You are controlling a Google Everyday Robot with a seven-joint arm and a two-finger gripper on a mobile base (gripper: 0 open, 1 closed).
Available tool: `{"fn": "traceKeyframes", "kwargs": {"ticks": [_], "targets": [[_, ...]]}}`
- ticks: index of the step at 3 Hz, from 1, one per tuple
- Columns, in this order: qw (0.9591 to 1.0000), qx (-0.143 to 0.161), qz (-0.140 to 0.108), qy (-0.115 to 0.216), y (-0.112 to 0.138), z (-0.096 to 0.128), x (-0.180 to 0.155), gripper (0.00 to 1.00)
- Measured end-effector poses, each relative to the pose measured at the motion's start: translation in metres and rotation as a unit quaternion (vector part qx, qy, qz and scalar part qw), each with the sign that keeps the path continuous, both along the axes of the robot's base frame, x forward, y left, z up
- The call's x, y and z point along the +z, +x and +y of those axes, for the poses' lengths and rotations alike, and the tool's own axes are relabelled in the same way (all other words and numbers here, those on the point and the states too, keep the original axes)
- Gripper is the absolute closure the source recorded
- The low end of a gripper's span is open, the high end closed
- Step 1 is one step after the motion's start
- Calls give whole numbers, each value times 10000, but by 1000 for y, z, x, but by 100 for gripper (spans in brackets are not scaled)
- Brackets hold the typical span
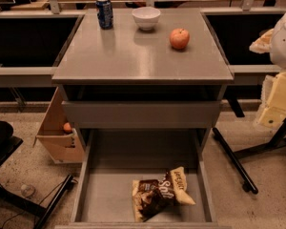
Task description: Pick brown chip bag from middle drawer and place on counter
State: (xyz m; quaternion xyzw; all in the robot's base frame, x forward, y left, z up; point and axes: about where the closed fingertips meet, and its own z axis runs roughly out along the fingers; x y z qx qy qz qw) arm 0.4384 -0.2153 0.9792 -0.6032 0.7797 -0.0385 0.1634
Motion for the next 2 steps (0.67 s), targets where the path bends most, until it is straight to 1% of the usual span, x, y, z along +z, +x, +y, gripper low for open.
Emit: {"fn": "traceKeyframes", "kwargs": {"ticks": [1,2], "targets": [[10000,1,-20,-5,0,1,1,0],[9999,-9,53,-131,1,7,-32,0]]}}
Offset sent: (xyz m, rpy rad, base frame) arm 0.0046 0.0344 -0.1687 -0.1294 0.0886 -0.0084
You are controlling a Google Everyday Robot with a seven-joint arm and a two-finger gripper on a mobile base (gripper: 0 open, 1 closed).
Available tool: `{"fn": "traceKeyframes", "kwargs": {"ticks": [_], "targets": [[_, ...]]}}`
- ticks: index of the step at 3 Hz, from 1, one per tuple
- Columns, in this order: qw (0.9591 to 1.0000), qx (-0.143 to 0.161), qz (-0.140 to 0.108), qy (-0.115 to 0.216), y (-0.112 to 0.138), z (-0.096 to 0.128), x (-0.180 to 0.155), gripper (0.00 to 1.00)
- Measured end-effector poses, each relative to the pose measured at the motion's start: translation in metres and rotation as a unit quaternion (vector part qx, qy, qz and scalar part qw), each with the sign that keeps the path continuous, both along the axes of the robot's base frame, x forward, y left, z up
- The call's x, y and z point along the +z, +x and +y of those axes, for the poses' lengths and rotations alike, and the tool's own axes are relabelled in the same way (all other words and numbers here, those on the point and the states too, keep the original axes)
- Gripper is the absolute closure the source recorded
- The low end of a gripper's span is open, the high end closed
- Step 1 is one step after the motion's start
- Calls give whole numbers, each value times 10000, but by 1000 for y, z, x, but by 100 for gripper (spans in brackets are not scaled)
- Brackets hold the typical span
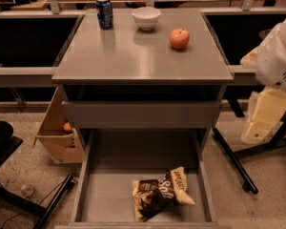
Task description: Pick brown chip bag from middle drawer and place on counter
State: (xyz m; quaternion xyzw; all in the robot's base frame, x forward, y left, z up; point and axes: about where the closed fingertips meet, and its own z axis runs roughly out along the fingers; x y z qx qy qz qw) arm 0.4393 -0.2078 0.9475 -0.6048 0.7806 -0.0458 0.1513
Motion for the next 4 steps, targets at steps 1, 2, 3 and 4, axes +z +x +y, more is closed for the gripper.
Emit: {"fn": "traceKeyframes", "kwargs": {"ticks": [1,2,3,4], "targets": [[9993,1,-15,-380,17,16,-71,0],[9959,24,277,-862,29,20,-169,0],[9892,-86,731,-1269,37,12,-253,0],[9892,-84,731,-1268,37,12,-254,0]]}}
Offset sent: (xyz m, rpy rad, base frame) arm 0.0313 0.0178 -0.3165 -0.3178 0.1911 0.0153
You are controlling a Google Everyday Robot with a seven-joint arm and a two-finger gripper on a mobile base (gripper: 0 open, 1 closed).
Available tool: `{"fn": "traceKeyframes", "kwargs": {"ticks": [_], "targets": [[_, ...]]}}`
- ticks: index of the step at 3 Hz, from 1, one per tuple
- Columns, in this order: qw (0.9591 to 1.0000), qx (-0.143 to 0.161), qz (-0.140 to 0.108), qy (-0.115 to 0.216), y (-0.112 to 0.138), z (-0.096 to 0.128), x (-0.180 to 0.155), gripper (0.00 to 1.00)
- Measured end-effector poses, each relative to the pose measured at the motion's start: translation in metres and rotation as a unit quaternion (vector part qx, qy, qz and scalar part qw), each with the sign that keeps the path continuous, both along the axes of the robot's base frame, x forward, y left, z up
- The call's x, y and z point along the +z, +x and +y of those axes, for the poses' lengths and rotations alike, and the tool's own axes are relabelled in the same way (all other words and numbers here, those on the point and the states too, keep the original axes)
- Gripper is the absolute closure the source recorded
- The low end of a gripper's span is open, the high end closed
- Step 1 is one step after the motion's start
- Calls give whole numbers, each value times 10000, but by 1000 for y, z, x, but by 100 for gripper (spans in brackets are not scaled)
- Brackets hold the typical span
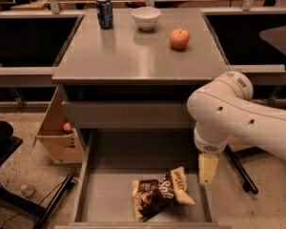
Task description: Pick brown chip bag from middle drawer and place on counter
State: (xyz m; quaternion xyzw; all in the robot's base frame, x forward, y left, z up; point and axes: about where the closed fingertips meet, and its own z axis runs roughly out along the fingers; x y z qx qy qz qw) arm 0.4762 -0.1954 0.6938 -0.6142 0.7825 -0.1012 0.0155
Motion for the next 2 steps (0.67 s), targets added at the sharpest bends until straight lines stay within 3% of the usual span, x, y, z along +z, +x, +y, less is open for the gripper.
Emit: {"fn": "traceKeyframes", "kwargs": {"ticks": [1,2], "targets": [[9996,104,254,108,-7,11,-53,0],[9975,335,571,245,-15,38,-129,0]]}}
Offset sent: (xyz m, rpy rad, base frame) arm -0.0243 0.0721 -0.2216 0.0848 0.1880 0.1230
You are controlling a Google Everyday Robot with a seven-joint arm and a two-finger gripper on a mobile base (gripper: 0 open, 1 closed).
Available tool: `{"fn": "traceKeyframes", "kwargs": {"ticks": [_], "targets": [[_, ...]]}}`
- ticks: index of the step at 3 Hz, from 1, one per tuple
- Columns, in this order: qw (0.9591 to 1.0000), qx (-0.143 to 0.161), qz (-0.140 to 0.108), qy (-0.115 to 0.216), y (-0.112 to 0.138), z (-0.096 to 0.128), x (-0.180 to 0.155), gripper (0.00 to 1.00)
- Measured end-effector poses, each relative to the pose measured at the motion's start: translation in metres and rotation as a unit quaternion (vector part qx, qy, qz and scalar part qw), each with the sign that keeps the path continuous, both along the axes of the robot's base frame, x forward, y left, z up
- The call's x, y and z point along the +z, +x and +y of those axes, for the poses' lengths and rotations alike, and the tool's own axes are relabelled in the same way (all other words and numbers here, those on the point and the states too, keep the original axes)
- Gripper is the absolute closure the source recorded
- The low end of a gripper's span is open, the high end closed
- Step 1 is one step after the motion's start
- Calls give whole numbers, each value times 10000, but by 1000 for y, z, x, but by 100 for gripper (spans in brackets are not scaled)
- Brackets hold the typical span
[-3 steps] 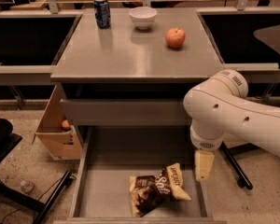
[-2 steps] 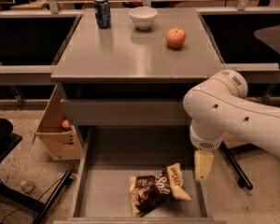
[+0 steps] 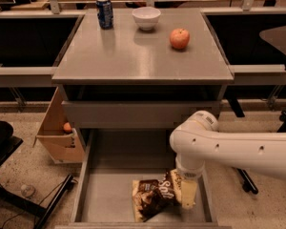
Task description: Pick brown chip bag from middle drawer and place on counter
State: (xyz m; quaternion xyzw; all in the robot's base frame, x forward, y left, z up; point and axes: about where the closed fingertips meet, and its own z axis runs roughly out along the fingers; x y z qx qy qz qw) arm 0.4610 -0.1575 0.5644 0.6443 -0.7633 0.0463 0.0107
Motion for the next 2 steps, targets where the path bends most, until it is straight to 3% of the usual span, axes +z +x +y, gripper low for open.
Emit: {"fn": "traceKeyframes", "kwargs": {"ticks": [2], "targets": [[9959,443,376,698,-14,66,-92,0]]}}
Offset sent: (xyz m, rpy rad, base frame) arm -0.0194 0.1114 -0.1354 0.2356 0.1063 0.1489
